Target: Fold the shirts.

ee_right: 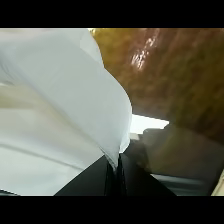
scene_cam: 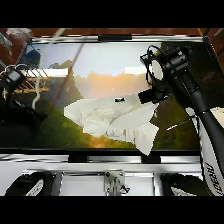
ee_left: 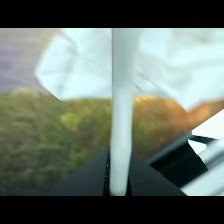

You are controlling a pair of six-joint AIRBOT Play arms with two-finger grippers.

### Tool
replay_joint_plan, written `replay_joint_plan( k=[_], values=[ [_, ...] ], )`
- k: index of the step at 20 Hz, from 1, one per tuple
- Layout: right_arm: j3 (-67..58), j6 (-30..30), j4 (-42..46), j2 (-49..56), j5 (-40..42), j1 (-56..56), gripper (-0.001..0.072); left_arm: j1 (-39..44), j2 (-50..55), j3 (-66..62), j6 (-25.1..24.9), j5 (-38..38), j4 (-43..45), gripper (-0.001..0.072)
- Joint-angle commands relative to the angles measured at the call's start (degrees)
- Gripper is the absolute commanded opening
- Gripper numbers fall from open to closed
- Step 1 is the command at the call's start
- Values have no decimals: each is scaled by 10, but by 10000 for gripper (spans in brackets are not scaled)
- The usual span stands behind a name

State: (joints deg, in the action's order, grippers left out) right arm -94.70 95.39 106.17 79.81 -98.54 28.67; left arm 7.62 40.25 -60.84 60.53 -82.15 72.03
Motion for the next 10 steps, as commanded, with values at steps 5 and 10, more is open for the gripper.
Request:
replay_joint_plan(
  k=[5, 10],
  values=[
    [-36, -21, 37, 0, 19, 0, 91, 160, -72, 88, 32, -139, 91, 52],
    [-81, -19, 39, 0, 35, 0, 92, 172, -68, 88, 3, -49, 90, 51]
  ],
)
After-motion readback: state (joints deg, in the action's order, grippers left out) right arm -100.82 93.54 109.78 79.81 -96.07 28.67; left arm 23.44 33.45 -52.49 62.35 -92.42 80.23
